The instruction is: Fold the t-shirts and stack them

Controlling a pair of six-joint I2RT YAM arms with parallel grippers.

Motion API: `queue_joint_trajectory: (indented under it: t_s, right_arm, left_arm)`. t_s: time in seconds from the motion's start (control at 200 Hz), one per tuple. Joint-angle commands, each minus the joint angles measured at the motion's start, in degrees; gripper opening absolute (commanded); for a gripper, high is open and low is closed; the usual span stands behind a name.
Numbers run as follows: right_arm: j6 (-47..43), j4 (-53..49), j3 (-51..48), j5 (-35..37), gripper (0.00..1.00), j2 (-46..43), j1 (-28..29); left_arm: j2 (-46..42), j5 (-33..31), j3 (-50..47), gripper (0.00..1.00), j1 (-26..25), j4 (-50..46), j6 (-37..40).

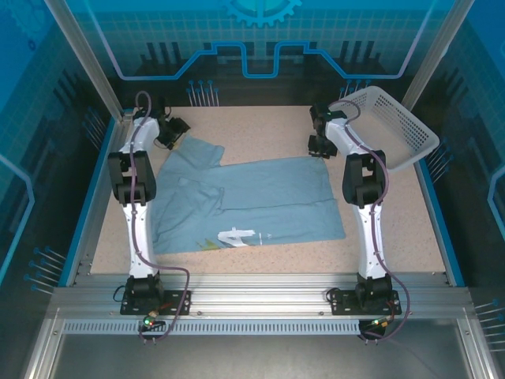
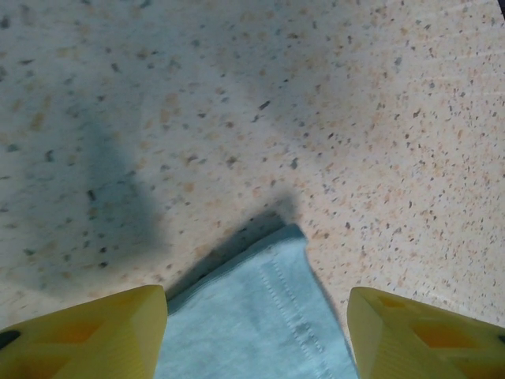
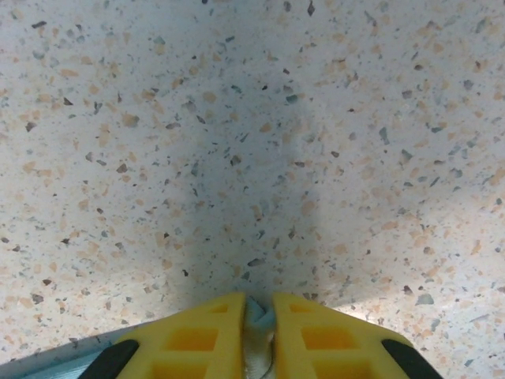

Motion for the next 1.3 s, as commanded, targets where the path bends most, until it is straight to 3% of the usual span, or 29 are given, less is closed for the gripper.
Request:
queue_joint_trajectory:
  t_s: [0.0, 0.2, 0.45, 0.595, 0.78, 0.81, 0.955, 1.296]
  right_arm:
    - [-0.29, -2.04, -1.42, -0.59, 0.16, -0.89, -0.08]
    - [-0.51, -1.17, -3.59, -1.4, 0.15, -1.86, 0.2]
    - [-0.31, 0.05, -6.12, -1.84, 0.14, -2.78, 0.15]
    - [-0.3, 0.41, -6.27, -2.35, 0.14, -2.93, 0.04]
    - [-0.54, 0.77, -6.75, -3.73, 0.12, -3.05, 0.06]
    - [-0.62, 1.01, -6.96, -3.99, 0.1, -3.27, 0.08]
    - [-1.47, 3.91, -10.12, -4.31, 0.0, -6.24, 0.24]
    - [-5.31, 9.97, -17.12, -4.09, 0.0, -16.17, 0.27]
  left_arm:
    - [2.3, -4.56, 4.04, 0.63, -1.15, -5.68, 0.8]
    - [6.13, -7.13, 9.78, 0.62, -3.03, -10.61, 0.82]
    - [12.79, -8.84, 19.66, 0.53, -5.87, -28.5, -2.65]
    - [11.7, -11.82, 15.96, 0.34, -5.93, -31.95, -4.35]
    - [11.49, -12.06, 17.66, 0.0, -5.55, -30.86, -4.89]
    - [11.2, -12.37, 18.29, 0.0, -5.57, -30.6, -4.73]
    - [3.79, -14.61, 15.33, 0.0, -5.75, -25.29, -2.68]
    - [-20.36, -12.12, -7.05, 0.0, -5.71, -16.6, 3.91]
